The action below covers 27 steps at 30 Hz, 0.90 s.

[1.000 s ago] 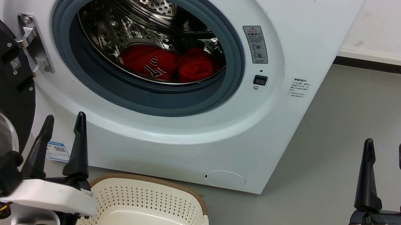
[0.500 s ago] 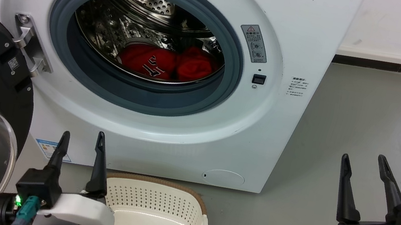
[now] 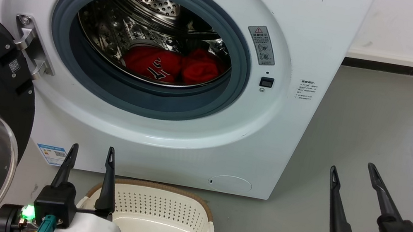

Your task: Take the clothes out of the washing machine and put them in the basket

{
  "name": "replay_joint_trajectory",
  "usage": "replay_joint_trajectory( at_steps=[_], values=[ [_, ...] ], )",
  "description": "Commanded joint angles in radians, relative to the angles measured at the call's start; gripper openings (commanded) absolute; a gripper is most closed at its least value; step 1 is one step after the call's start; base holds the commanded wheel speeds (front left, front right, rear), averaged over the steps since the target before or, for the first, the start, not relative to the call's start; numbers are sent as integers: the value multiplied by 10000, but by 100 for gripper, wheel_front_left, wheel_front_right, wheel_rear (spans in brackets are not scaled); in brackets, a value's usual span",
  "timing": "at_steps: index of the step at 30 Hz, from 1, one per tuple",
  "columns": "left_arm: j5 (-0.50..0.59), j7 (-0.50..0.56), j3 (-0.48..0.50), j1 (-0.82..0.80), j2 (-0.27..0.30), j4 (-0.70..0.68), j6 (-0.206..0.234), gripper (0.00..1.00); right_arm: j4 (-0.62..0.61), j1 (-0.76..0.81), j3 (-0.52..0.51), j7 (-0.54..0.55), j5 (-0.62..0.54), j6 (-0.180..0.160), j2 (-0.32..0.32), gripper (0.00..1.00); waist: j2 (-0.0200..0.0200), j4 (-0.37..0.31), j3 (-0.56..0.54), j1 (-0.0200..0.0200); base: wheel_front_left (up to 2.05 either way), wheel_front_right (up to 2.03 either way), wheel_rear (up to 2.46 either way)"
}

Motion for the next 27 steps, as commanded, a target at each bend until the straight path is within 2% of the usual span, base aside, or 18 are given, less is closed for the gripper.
replay_joint_trajectory(
  at_steps=[1,4,8,15,19,27],
  values=[
    [207,-71,-6,39,2,-89,15,100,-30,56,-64,-94,-165,-11,-55,100,0,-4,12,0,0,0,0],
    [244,-129,113,129,-100,-103,-153,100,74,104,-177,-163,155,-11,-49,100,0,-10,27,0,0,0,0],
    [233,-215,574,199,-424,-81,-540,100,501,157,-524,-236,1162,-10,-45,100,0,-5,42,0,0,0,0],
    [823,-344,1218,427,-845,300,-1381,100,1023,90,-614,-367,1136,-10,-45,100,0,-29,38,0,0,0,0],
    [1571,-410,1187,372,-873,577,-1336,100,1235,86,-587,-445,976,-10,-45,100,0,-41,46,0,0,0,0],
    [2053,-532,1299,389,-991,410,-1454,100,1141,-3,-522,-549,577,-10,-49,100,0,-69,48,0,0,0,0]
  ],
)
